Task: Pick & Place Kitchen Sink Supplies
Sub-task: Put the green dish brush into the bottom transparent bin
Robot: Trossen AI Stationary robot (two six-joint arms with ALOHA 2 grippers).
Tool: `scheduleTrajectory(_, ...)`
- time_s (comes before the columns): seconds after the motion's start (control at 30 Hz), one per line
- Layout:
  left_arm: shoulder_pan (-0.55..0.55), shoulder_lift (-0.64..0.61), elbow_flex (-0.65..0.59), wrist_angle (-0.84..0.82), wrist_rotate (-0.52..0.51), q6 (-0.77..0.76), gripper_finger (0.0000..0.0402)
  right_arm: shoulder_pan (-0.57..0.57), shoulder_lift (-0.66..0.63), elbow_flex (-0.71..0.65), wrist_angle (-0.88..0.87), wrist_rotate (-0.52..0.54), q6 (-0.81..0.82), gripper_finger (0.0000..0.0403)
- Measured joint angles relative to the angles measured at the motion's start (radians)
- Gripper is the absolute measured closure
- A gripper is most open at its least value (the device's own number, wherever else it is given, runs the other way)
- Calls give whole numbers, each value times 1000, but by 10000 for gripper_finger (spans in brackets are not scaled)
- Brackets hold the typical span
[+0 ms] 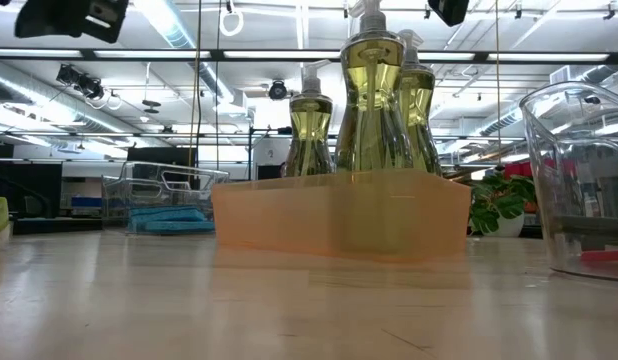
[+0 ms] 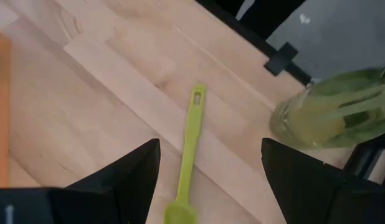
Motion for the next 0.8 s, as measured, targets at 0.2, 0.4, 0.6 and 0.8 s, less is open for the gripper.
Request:
scheduleTrajectory(0.2,-44,9,-15,16,-58,1,122,0,0,0,-30,-2,-2,270)
scheduleTrajectory(0.4,-67,99,-15,44,-80,0,122,0,0,0,-62,-1,-4,270)
scheduleTrajectory(0.6,-72,241,-15,59,-80,0,122,0,0,0,-97,16,-3,246)
scheduleTrajectory(0.8,-72,360,-15,56,-90,-6,122,0,1,0,-115,2,6,192)
